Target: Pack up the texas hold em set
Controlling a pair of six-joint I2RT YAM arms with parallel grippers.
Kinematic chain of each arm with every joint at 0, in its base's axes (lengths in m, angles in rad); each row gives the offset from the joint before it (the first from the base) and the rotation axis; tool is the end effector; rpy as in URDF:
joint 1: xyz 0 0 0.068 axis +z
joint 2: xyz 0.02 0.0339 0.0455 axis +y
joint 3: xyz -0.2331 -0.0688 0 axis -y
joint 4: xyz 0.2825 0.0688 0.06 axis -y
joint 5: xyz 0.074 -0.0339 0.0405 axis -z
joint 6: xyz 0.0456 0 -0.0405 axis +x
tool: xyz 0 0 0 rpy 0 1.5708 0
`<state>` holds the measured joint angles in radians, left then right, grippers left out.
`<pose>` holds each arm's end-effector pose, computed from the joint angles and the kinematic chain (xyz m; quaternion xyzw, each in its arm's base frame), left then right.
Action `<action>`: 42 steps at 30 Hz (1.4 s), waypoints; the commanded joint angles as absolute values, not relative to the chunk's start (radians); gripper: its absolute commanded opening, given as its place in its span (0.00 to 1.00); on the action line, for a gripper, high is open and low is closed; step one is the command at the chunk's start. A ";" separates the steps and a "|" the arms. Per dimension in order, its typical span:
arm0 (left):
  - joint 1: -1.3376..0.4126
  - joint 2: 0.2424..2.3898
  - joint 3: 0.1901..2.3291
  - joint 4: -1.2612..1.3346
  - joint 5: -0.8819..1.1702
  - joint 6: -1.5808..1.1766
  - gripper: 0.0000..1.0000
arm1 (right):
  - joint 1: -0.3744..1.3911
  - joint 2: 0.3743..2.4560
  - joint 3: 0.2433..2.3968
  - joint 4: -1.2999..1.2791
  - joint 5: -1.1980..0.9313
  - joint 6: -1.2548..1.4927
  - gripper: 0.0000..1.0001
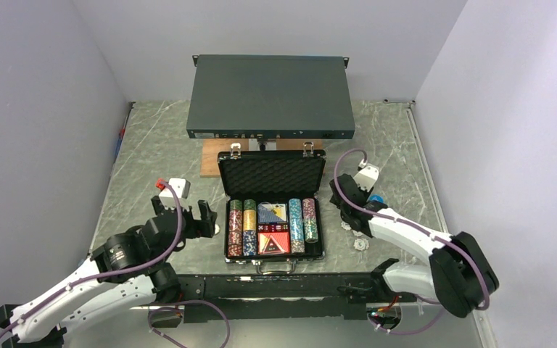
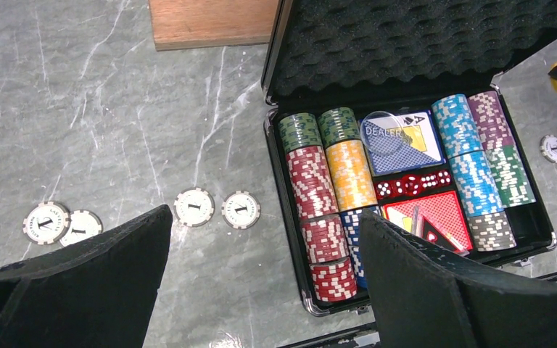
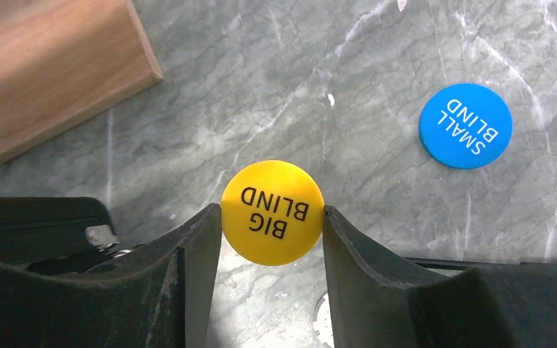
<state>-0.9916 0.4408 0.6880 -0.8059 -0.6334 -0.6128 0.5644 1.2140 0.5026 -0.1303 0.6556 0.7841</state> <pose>0.1114 -0.1211 0.2815 0.0082 0.8447 -0.1418 0.5160 0.2389 0.1183 0.1108 0.2111 0.8666 -0.0242 0.4515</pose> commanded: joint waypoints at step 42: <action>-0.993 0.508 0.821 -0.633 -0.810 -0.248 0.99 | 1.105 1.563 0.878 -0.124 0.511 0.534 0.45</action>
<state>-0.9916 0.5304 0.8265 -0.6586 -0.7670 -0.2665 1.1095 1.5631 0.8345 -0.1101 0.4648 0.5388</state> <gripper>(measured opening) 0.994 0.520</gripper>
